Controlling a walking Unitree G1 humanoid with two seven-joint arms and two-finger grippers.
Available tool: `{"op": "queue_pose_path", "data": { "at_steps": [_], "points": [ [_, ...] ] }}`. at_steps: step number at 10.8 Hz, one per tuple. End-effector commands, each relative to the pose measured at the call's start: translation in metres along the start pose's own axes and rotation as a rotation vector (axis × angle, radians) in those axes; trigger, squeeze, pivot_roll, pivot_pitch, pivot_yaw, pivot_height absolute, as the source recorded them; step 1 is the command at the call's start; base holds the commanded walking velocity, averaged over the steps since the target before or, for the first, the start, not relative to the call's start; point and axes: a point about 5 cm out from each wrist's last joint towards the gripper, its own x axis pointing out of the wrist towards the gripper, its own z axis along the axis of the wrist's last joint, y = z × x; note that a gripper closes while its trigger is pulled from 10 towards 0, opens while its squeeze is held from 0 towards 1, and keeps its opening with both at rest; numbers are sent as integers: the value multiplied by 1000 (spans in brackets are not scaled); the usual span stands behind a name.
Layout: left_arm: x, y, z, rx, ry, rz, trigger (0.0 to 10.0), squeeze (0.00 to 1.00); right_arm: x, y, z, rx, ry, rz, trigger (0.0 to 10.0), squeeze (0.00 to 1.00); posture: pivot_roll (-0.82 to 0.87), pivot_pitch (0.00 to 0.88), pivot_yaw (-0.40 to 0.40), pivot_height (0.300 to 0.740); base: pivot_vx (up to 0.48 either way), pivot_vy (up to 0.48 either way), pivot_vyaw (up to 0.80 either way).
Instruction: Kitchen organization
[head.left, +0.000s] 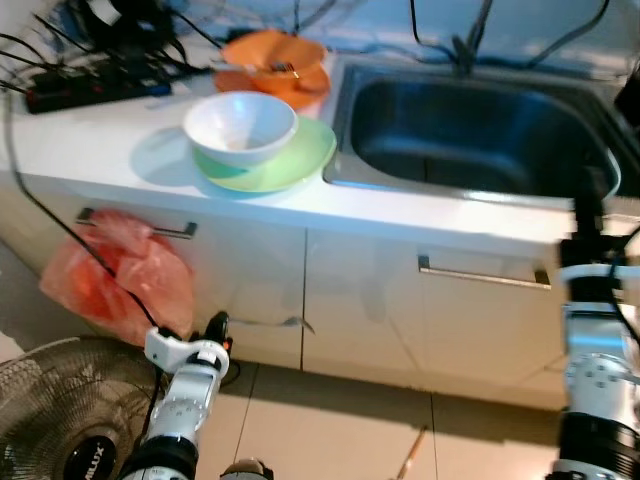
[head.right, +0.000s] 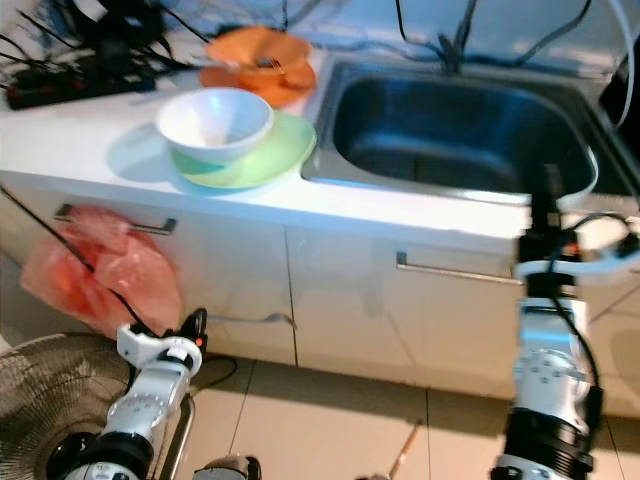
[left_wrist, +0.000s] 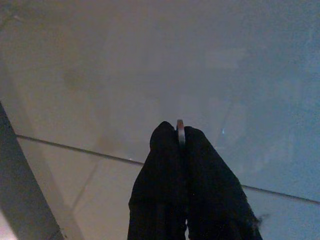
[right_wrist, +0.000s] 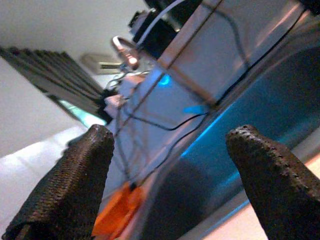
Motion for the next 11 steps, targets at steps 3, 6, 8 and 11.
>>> {"op": "queue_pose_path", "data": {
  "at_steps": [3,6,8,11],
  "points": [
    [24,-86,16,260,-80,-321,10000,0,-26,-35,16,-192,4,-187,10000,0,70,204,-24,740,0,0,0],
    [24,-80,15,275,-75,-306,10000,0,-51,-61,32,-266,-83,-353,10000,0,64,207,-21,740,0,0,0],
    [24,-76,15,281,-71,-297,10000,0,-62,-73,41,-320,-111,-441,10000,0,57,208,-22,740,0,0,0],
    [23,-66,15,312,-68,-269,10000,0,-95,-105,33,-415,-25,-633,10000,0,57,205,-25,740,0,0,0]
  ]
}}
